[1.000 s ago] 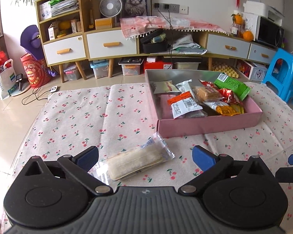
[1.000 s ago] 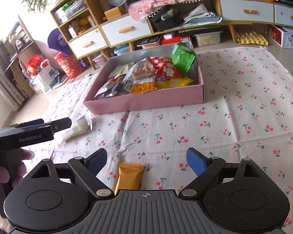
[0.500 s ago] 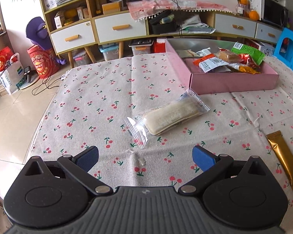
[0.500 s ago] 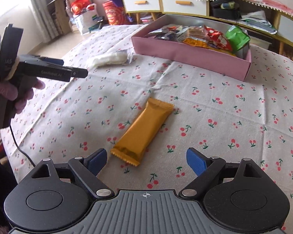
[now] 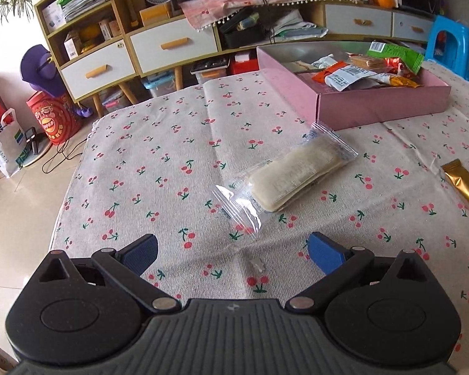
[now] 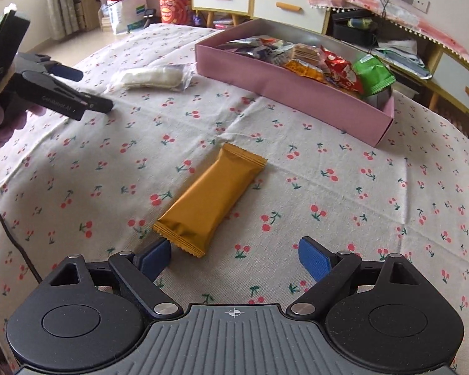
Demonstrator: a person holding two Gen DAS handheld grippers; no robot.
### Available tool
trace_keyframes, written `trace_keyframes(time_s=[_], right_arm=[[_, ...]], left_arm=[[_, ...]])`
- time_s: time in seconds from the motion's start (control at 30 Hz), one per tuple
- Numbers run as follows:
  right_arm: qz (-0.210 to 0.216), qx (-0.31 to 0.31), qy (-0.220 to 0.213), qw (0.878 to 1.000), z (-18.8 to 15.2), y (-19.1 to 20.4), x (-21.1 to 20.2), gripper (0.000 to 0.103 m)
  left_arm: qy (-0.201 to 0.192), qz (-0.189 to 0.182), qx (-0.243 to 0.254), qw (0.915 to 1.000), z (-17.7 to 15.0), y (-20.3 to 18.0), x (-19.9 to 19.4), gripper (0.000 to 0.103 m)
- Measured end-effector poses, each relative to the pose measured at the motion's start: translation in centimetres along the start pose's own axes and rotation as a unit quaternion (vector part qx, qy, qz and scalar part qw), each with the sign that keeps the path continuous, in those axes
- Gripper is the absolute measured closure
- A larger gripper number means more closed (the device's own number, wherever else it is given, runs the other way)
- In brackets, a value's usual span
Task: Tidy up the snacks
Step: 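Move left tool to clear-wrapped white bar while right tool approaches gold-wrapped bar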
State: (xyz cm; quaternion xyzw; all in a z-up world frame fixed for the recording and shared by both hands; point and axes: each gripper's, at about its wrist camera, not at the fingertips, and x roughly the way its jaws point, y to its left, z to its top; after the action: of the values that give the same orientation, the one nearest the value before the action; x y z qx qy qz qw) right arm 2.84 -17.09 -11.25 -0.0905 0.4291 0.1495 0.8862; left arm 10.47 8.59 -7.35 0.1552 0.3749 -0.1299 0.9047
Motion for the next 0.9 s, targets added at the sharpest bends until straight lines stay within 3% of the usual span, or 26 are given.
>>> trace_keyframes(time_s=[0.3,0.43,0.6,0.8,0.9], right_arm=[[-0.062,0.092,-0.004,0.994,2.0,-4.2,1.8,0.013],[-0.053,0.113,0.004,0.992,2.2,-5.6,2.0,0.013],[0.001,0.065,0.013,0.998,2.3,-4.5,1.8,0.012],[0.014,0.045,0.018,0.999,3.1,-3.1,2.2,0.012],[0.015,0.055,0.016,0.998,3.6,-3.0,2.4,0.012]], left_arm=[[-0.014,-0.022,0.009,0.9996,1.7,0.1,2.1,0.000],[-0.026,-0.030,0.014,0.9991,2.0,-0.3,2.5,0.000],[-0.018,-0.059,0.014,0.9980,2.4,-0.3,2.4,0.018],[0.008,-0.087,0.031,0.9957,2.5,-0.7,1.8,0.044],[0.027,-0.115,0.060,0.9911,2.4,-1.2,1.1,0.043]])
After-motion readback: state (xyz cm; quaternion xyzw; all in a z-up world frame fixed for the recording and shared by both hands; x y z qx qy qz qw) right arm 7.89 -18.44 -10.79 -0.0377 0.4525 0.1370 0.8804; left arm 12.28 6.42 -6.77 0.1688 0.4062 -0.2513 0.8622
